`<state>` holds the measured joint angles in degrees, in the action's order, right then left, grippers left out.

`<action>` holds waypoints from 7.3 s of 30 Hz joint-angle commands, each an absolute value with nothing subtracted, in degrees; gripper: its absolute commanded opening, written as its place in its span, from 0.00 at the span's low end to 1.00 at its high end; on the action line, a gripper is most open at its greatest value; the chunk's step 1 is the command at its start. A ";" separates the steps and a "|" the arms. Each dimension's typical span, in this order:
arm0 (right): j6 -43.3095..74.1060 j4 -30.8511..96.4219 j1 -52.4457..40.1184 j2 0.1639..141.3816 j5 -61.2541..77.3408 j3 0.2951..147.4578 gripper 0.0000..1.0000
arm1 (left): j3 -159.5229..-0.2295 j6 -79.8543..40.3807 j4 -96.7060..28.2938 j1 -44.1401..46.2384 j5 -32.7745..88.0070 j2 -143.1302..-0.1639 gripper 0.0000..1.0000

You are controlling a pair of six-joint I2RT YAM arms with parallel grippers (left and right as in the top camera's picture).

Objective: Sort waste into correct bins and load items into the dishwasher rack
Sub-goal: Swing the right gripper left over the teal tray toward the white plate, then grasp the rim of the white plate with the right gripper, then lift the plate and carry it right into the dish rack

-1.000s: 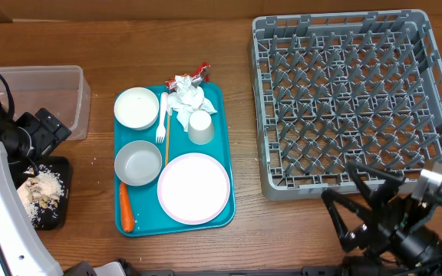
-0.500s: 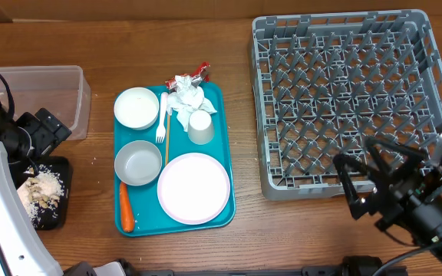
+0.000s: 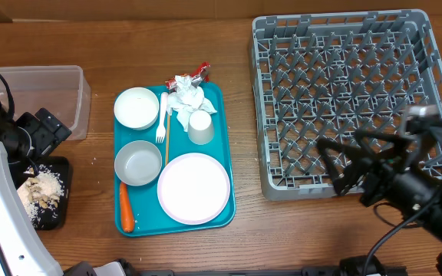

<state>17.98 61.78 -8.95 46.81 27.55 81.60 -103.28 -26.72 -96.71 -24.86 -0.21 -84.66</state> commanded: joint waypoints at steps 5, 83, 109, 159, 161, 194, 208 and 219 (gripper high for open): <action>23.75 63.72 -32.38 55.79 4.05 83.40 0.99 | -103.00 -27.46 -96.77 -25.10 0.01 -85.01 1.00; 9.19 41.93 -46.65 111.37 5.50 74.22 0.70 | -103.00 -27.46 -96.79 -25.10 0.01 -85.01 1.00; 10.48 43.00 -46.87 111.35 5.06 72.95 0.25 | -103.00 -27.46 -96.79 -25.10 0.01 -85.01 1.00; 12.01 82.56 -40.60 102.94 -17.08 110.28 0.04 | -103.00 -27.46 -96.77 -25.10 -0.01 -85.01 1.00; 12.03 84.25 -37.95 102.45 -21.34 114.21 0.04 | -103.00 -27.46 -96.79 -25.10 -0.01 -85.01 1.00; 12.01 59.48 -5.39 120.57 -51.75 119.28 0.04 | -103.00 -27.46 -96.79 -25.10 0.01 -85.01 1.00; 12.01 60.80 -6.02 120.90 -46.19 119.26 0.07 | -103.00 -27.46 -96.79 -25.10 0.01 -85.01 1.00; 12.03 64.79 -10.87 118.80 -31.11 121.14 0.80 | -103.00 -27.46 -96.79 -25.10 -0.01 -85.01 1.00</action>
<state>11.81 64.05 -9.43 121.71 -41.34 118.83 -103.24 -26.89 -96.68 -24.86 -0.21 -84.66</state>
